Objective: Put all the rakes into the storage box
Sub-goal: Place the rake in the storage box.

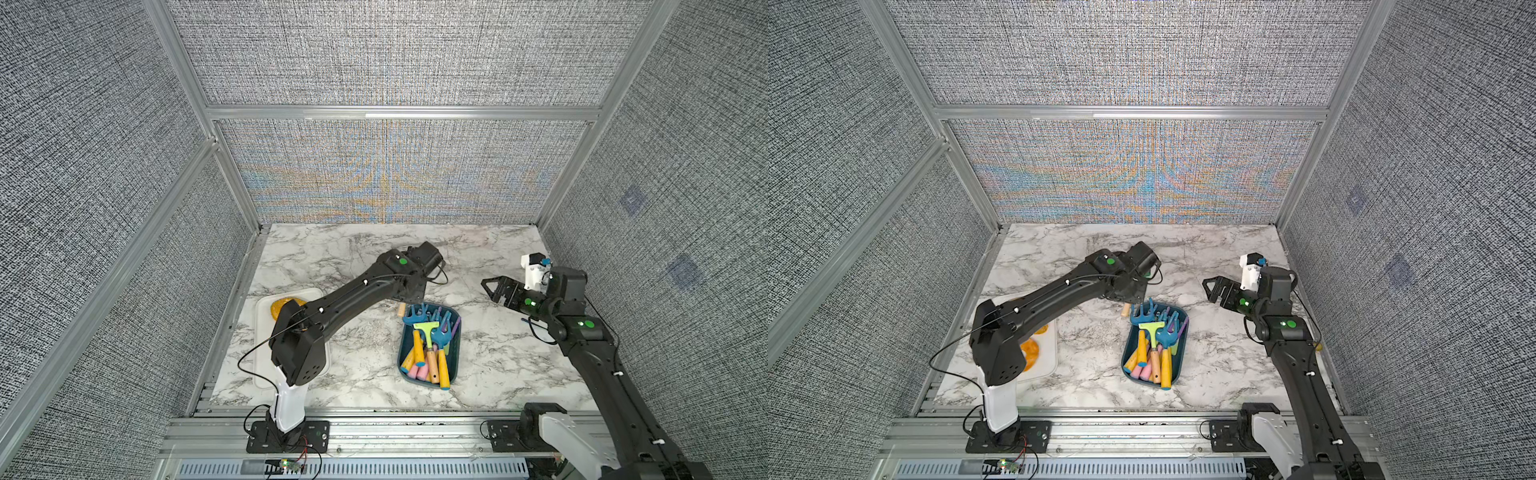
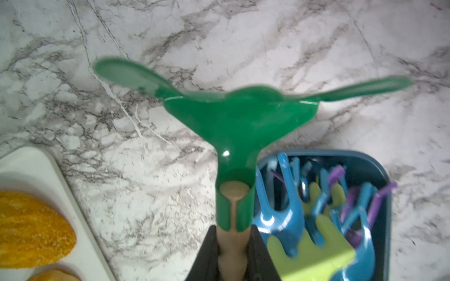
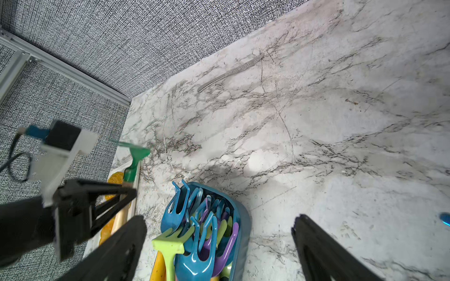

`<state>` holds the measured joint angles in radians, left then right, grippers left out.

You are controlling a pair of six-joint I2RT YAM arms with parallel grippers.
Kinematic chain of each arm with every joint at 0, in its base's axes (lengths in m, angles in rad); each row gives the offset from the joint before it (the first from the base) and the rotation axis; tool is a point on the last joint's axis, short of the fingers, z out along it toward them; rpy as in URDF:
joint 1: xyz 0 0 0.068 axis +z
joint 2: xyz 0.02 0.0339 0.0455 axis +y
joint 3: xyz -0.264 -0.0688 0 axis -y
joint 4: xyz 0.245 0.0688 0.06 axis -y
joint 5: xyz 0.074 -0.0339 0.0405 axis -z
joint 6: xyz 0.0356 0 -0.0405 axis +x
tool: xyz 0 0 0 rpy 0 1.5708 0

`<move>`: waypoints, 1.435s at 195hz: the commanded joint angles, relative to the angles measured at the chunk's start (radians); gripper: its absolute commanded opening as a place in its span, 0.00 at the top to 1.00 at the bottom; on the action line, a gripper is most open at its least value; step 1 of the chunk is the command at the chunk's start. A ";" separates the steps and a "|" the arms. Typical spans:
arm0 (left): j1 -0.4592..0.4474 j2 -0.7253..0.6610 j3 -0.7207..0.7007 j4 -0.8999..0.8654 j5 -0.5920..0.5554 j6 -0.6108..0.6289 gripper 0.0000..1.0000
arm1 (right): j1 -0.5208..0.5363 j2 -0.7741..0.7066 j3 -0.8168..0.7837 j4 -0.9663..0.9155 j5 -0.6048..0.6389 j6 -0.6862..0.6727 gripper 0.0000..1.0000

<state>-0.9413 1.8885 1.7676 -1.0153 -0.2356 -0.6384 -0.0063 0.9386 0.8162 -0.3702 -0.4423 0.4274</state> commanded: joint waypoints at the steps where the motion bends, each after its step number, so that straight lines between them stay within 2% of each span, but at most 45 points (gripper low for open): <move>1: -0.072 -0.066 -0.081 0.043 -0.055 -0.133 1.00 | 0.000 -0.015 -0.007 -0.003 -0.007 0.011 0.01; 46: -0.245 -0.182 -0.286 0.167 -0.068 -0.328 1.00 | 0.000 -0.059 -0.065 -0.008 -0.018 0.017 0.01; 80: -0.349 -0.128 -0.275 0.162 -0.120 -0.412 1.00 | 0.001 -0.076 -0.077 -0.009 -0.032 0.016 0.01; 141: -0.359 -0.040 -0.206 0.102 -0.218 -0.421 1.00 | 0.000 -0.083 -0.079 -0.012 -0.039 0.011 0.01; 187: -0.353 0.031 -0.151 0.069 -0.200 -0.410 1.00 | 0.000 -0.074 -0.076 -0.004 -0.041 0.010 0.01; 210: -0.349 0.047 -0.130 0.043 -0.192 -0.415 0.93 | 0.000 -0.066 -0.079 0.002 -0.047 0.008 0.01; 228: -0.349 0.043 -0.131 0.046 -0.187 -0.416 0.76 | 0.000 -0.062 -0.082 0.007 -0.050 0.009 0.01; 247: -0.349 0.040 -0.130 0.047 -0.184 -0.415 0.65 | 0.000 -0.058 -0.084 0.010 -0.051 0.008 0.01; 280: -0.347 0.041 -0.122 0.047 -0.181 -0.413 0.63 | 0.000 -0.058 -0.084 0.010 -0.052 0.008 0.01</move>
<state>-1.2922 1.9320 1.6356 -0.9493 -0.4160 -1.0515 -0.0063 0.8787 0.7341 -0.3779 -0.4831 0.4397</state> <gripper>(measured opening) 0.370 0.991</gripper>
